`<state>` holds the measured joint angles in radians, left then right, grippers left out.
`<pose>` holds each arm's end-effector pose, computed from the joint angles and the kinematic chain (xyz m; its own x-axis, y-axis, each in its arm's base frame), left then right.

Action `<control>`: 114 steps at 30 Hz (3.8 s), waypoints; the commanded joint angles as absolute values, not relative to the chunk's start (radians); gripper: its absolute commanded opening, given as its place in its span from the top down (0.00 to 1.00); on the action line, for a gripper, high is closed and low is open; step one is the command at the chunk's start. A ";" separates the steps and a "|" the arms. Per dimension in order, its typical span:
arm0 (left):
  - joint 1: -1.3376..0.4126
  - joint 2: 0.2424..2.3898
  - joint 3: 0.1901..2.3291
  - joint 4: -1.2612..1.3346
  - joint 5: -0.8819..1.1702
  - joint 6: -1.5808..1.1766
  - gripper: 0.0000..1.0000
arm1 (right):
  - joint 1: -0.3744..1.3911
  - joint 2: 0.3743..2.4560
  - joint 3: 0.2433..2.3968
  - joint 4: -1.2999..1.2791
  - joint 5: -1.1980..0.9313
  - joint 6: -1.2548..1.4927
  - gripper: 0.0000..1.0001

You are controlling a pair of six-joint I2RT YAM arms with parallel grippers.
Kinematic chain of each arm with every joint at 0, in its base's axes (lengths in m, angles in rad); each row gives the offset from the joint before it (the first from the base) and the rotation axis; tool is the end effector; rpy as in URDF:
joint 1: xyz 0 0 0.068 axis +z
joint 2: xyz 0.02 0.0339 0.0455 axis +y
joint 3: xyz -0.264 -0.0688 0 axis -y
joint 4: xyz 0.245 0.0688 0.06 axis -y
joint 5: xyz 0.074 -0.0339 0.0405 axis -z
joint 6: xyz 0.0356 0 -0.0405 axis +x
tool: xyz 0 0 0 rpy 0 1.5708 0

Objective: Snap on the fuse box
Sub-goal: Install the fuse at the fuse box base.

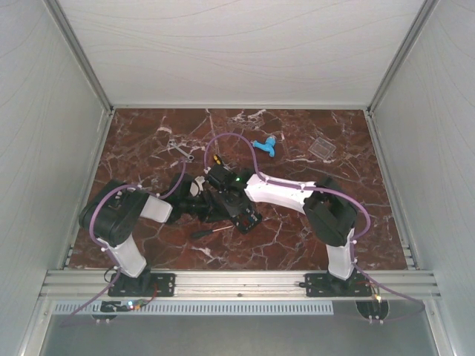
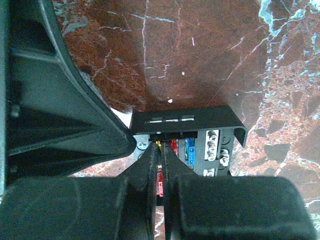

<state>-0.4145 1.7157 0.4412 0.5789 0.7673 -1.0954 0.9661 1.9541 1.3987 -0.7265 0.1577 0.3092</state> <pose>0.2313 -0.1287 0.0941 -0.9599 -0.2768 0.0442 -0.1656 0.4328 -0.8862 0.2261 0.3174 0.1755 -0.7586 -0.5691 -0.3172 -0.5839 0.8099 -0.0567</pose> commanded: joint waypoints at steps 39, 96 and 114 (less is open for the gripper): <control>-0.426 1.710 0.460 0.584 0.771 -1.083 0.85 | 0.980 1.939 1.414 -0.858 0.123 0.310 1.00; -0.429 1.719 0.464 0.593 0.778 -1.088 0.86 | 0.978 1.993 1.447 -0.894 0.116 0.313 1.00; -0.433 1.718 0.463 0.595 0.778 -1.086 0.86 | 0.974 2.104 1.322 -0.860 0.073 0.302 1.00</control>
